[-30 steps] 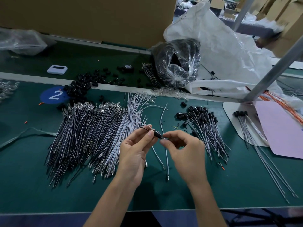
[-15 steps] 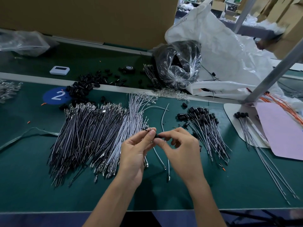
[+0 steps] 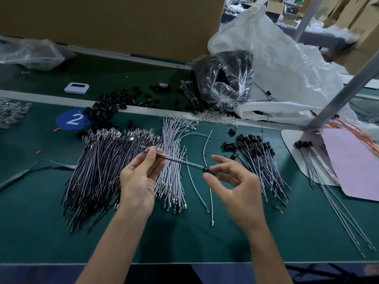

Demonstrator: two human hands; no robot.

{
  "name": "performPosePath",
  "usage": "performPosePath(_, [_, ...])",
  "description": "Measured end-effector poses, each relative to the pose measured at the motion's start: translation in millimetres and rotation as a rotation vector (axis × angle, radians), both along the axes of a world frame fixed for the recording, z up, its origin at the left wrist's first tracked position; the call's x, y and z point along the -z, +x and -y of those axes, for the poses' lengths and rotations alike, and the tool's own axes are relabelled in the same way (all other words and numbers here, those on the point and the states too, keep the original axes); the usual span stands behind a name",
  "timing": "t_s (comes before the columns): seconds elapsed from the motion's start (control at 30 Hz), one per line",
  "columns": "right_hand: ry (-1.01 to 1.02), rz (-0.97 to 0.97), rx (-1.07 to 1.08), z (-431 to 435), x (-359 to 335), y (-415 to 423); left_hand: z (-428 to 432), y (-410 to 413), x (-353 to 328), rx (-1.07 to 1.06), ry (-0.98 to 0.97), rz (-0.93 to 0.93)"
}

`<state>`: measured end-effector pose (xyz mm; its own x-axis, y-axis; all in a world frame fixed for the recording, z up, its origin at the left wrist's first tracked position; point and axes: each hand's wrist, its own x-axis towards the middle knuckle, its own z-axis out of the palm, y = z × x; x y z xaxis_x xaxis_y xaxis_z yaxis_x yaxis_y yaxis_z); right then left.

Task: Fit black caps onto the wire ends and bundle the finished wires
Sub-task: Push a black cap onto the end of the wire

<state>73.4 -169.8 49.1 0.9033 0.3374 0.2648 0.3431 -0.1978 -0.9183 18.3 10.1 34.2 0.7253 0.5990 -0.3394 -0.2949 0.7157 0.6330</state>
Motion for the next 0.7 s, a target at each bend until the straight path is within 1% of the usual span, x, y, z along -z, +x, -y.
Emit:
performPosePath(0.07, [0.267, -0.151, -0.028, 0, -4, 1, 4, -2, 3, 0.082, -0.016, -0.016])
performPosePath(0.17, [0.652, -0.295, -0.076, -1, -16, 2, 17, -10, 7, 0.338, -0.020, -0.052])
performPosePath(0.2, [0.737, -0.321, -0.080, -2, -20, 4, 21, -12, 9, 0.410, -0.003, -0.062])
performPosePath(0.23, [0.775, -0.326, -0.070, -2, -24, 6, 25, -12, 9, 0.454, 0.024, -0.071])
performPosePath(0.3, [0.719, -0.288, -0.028, -4, -29, 8, 31, -11, 8, 0.455, 0.094, -0.074])
performPosePath(0.37, [0.562, -0.228, -0.003, -7, -30, 7, 33, -7, 1, 0.418, 0.223, -0.057])
performPosePath(0.43, [0.391, -0.183, -0.020, -11, -27, 4, 34, -3, -10, 0.440, 0.393, -0.013])
performPosePath(0.5, [0.266, -0.152, -0.062, -15, -22, -1, 37, 0, -18, 0.470, 0.497, 0.023])
performPosePath(0.57, [0.187, -0.110, -0.070, -18, -18, -3, 39, 2, -22, 0.453, 0.517, 0.054])
performPosePath(0.7, [0.081, -0.059, -0.066, -19, -15, -3, 39, 1, -23, 0.371, 0.479, 0.098])
